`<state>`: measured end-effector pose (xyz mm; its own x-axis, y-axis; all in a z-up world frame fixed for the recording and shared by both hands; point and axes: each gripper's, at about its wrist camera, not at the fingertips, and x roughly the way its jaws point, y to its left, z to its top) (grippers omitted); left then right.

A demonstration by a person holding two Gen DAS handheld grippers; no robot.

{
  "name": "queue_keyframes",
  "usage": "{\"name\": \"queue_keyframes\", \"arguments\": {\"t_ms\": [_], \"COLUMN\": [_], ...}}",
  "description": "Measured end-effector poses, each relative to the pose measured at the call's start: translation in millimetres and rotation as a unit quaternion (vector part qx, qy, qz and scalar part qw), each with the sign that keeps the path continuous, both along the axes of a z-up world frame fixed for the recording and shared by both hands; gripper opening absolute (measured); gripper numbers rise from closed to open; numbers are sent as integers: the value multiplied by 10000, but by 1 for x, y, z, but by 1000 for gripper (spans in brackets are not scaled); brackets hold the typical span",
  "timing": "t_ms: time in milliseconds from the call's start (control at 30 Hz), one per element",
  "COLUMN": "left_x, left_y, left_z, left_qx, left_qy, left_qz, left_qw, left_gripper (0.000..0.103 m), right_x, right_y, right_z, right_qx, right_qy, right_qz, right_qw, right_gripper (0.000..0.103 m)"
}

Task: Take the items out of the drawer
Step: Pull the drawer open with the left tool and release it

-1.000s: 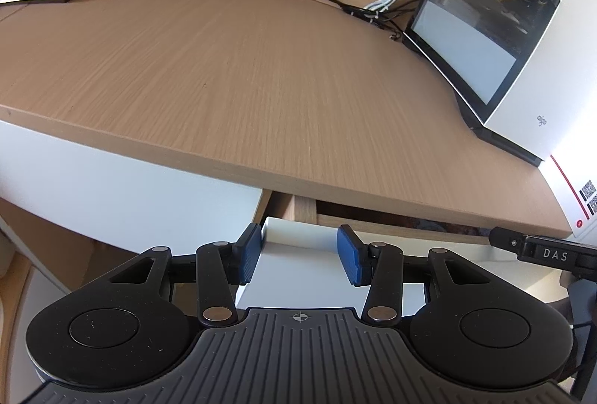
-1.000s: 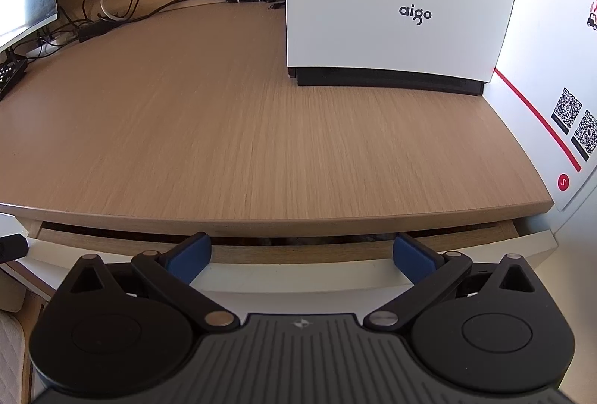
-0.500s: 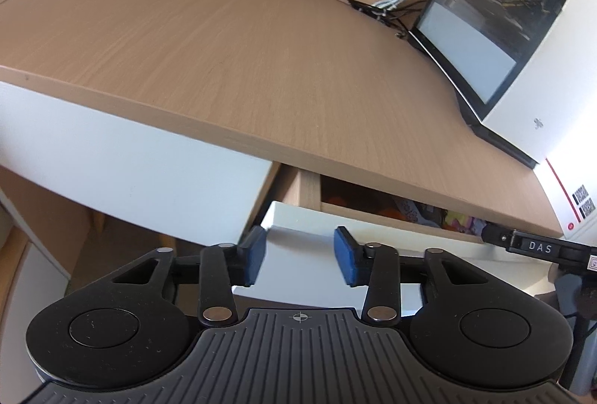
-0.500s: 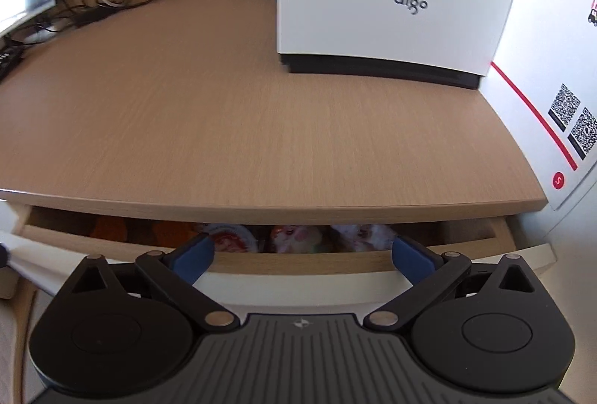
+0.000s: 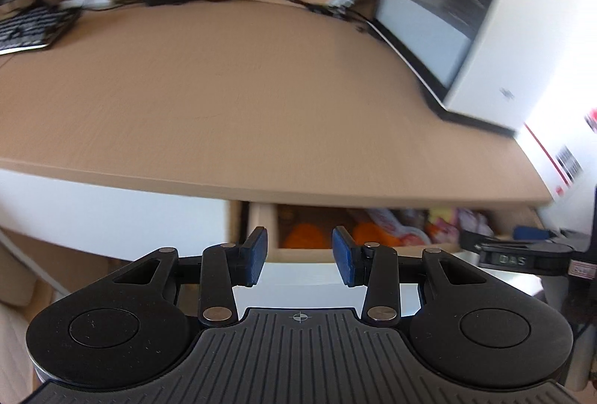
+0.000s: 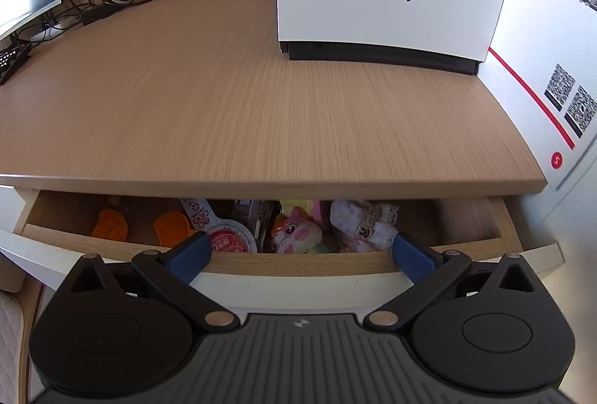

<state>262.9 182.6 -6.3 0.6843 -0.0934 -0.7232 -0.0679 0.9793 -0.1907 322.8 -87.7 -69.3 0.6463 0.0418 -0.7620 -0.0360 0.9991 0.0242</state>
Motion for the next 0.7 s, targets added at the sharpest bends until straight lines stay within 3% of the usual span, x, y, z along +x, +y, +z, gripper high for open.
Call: {"name": "queue_keyframes", "arguments": {"t_ms": [300, 700], "left_x": [8, 8], "left_y": [-50, -54], "left_z": [-14, -24], "left_qx": [189, 319], "left_qy": [613, 721], "left_qz": [-679, -997], "left_qw": [9956, 9919], "left_gripper": [42, 41], "right_x": [-40, -97], "right_y": [-2, -9], "right_z": [1, 7], "right_qx": [34, 129], "right_qy": [-15, 220], "right_qz": [-6, 59], "right_qw": [10000, 9997], "right_gripper": [102, 102]}}
